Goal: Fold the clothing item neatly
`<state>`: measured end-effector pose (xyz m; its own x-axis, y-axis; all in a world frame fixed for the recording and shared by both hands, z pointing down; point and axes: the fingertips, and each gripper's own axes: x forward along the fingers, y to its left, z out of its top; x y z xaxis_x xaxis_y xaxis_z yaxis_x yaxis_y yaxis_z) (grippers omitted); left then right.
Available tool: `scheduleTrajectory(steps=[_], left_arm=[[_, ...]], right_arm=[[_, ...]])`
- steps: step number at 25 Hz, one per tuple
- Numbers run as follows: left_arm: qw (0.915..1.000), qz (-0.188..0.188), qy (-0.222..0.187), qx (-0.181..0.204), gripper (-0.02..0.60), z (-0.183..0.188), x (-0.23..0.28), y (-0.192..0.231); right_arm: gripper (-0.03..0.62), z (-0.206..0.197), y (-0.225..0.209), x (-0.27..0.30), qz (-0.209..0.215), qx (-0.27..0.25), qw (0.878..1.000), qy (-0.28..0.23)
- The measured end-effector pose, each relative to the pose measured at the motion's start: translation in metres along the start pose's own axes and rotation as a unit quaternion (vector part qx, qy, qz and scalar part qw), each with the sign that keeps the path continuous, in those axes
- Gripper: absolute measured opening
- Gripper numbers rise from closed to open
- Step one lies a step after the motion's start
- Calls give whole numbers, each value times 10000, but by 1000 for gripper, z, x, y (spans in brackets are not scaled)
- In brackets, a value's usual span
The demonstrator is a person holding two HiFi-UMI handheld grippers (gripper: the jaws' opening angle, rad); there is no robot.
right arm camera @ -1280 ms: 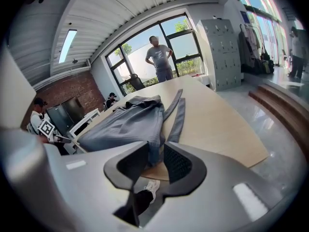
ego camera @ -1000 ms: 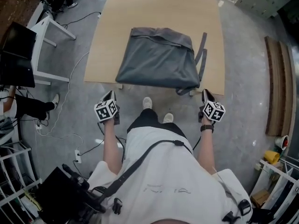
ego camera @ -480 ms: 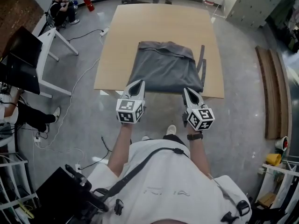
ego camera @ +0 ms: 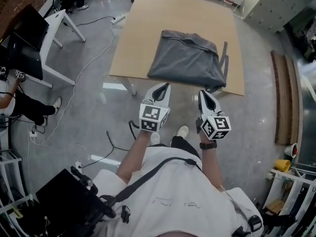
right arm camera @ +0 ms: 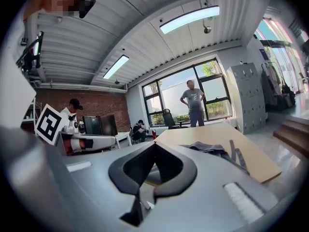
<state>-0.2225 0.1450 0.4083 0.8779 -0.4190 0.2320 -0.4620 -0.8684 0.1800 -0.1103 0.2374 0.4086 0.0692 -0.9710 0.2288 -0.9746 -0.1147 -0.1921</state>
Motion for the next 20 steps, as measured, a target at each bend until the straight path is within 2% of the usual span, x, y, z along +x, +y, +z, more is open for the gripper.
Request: scheduleTrajectory(steps=[3, 7, 13, 20], left_arm=[[10000, 9, -61, 12, 0, 1, -7, -1], [9992, 202, -268, 208, 0, 22, -11, 5], [9979, 433, -389, 294, 0, 41, -16, 5], [9976, 427, -333, 423, 0, 35, 7, -30]], right_arm=[[6, 13, 13, 3, 116, -280, 9995, -94], [6, 35, 29, 10, 342, -678, 9966, -313], [6, 47, 51, 12, 604, -799, 9943, -361], [6, 46, 20, 6, 523, -699, 9957, -302]])
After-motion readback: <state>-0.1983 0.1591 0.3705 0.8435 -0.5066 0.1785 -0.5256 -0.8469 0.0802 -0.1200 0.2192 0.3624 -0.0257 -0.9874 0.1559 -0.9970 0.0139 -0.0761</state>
